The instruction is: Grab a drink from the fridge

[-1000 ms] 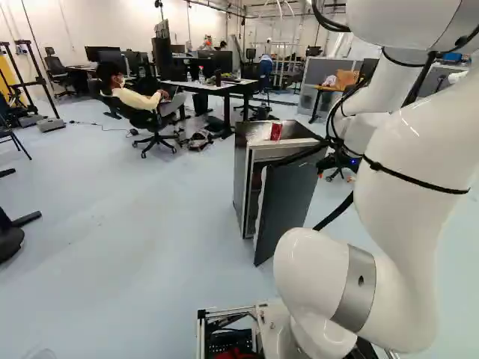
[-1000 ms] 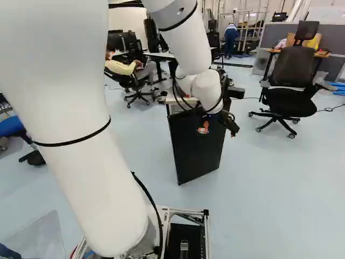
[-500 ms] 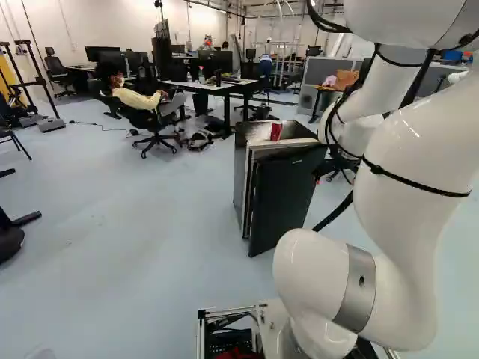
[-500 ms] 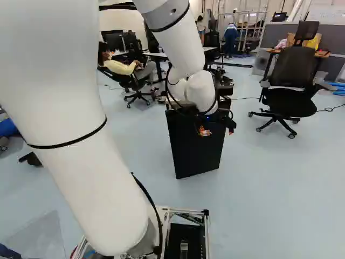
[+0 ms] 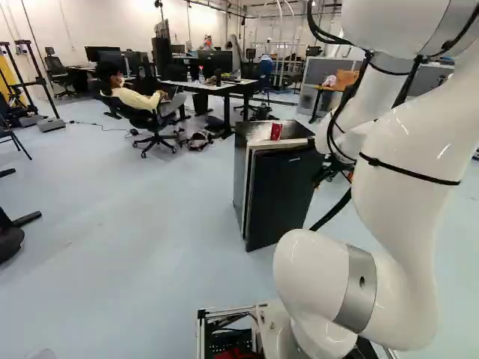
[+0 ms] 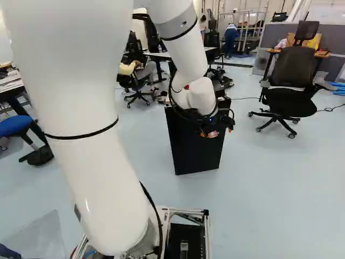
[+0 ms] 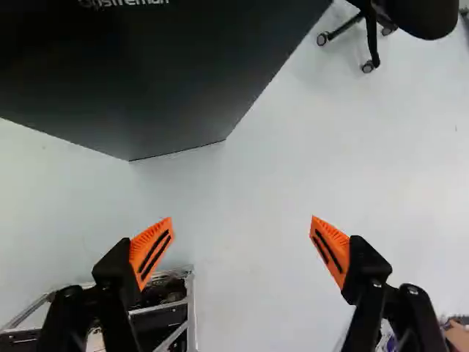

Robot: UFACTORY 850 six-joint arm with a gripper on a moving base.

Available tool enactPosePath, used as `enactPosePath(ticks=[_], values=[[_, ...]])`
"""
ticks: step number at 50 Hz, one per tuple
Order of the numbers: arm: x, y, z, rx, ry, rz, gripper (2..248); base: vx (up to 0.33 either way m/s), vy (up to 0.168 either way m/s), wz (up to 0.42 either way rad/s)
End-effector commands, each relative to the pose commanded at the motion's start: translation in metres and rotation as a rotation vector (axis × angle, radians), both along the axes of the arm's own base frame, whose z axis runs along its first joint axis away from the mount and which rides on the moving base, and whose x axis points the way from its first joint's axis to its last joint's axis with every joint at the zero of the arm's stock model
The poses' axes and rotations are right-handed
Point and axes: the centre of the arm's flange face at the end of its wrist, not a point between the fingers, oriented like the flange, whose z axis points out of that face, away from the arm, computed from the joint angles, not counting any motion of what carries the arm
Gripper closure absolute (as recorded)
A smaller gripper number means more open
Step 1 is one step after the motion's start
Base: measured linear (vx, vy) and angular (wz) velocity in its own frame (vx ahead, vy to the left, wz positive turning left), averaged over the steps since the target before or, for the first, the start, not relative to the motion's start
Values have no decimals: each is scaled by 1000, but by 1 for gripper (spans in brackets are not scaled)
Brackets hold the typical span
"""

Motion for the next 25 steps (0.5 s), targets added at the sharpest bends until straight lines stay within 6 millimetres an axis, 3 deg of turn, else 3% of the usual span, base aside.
enactPosePath(ticks=[25], values=[[24, 28, -2, -7, -14, 92, 3, 0, 0, 0]])
